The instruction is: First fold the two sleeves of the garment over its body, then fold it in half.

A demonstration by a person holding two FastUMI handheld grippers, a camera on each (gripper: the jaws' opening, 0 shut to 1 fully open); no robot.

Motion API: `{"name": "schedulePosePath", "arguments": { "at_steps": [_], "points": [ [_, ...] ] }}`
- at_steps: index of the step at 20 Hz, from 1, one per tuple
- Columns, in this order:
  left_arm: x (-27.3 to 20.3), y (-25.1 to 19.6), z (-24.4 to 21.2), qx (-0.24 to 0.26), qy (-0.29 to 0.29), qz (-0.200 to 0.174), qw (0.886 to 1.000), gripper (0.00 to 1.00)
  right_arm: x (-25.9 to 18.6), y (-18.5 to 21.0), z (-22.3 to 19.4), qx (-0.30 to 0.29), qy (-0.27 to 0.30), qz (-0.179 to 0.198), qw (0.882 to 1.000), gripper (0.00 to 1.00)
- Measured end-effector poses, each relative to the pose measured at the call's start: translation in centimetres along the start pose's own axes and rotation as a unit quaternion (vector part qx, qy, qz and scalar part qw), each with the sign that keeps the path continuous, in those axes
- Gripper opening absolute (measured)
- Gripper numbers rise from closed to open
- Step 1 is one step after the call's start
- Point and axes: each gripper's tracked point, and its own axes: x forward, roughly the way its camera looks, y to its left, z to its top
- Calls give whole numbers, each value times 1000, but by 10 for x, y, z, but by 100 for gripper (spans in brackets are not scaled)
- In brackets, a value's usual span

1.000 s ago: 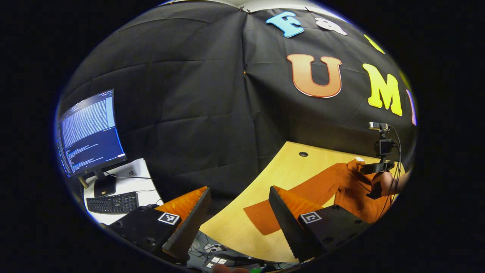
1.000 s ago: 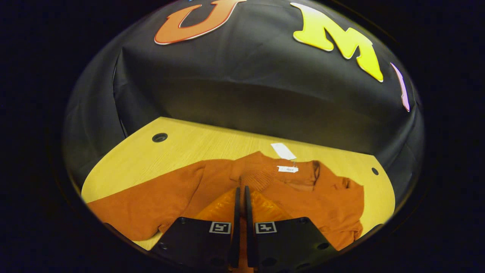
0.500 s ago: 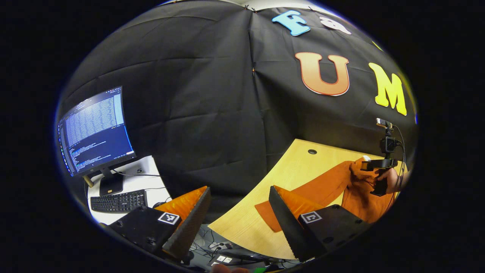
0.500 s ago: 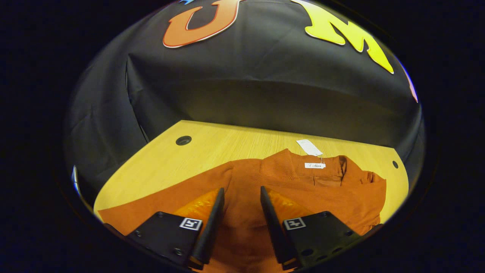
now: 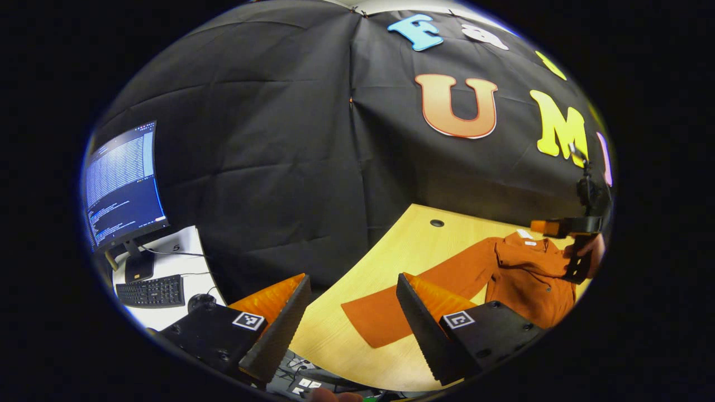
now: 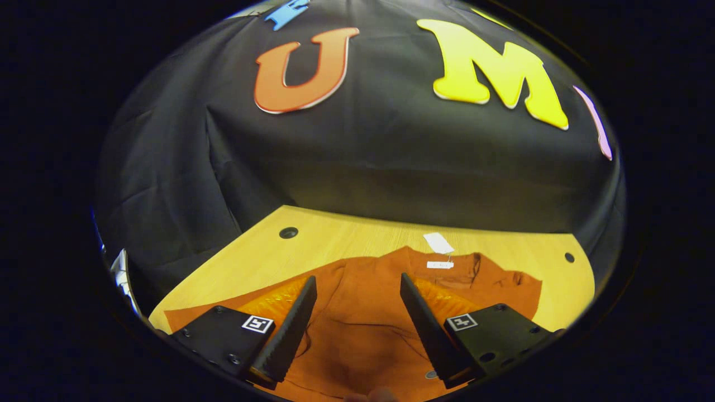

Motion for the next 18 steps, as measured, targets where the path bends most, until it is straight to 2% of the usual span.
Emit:
{"name": "schedulePosePath", "arguments": {
  "at_steps": [3,4,5,8,9,10,18],
  "points": [
    [8,-6,-16,-4,20,-9,1000,100,-50,0,29,-30,-47,17,998,96],
    [9,-8,-22,1,27,-10,1000,100,-70,-2,42,-37,-66,22,997,93],
    [10,-7,-25,9,33,-8,999,99,-88,-5,50,-45,-80,24,995,96],
    [19,-6,-37,14,44,-11,999,100,-136,-15,69,-60,-118,20,991,96],
    [24,-6,-43,11,50,-11,999,100,-148,-20,75,-67,-134,14,989,92],
    [28,-6,-50,8,57,-12,998,100,-159,-24,77,-72,-140,9,987,95],
    [69,-14,-101,38,106,-17,993,100,-205,-59,93,-75,-152,-26,985,93]
  ]
}}
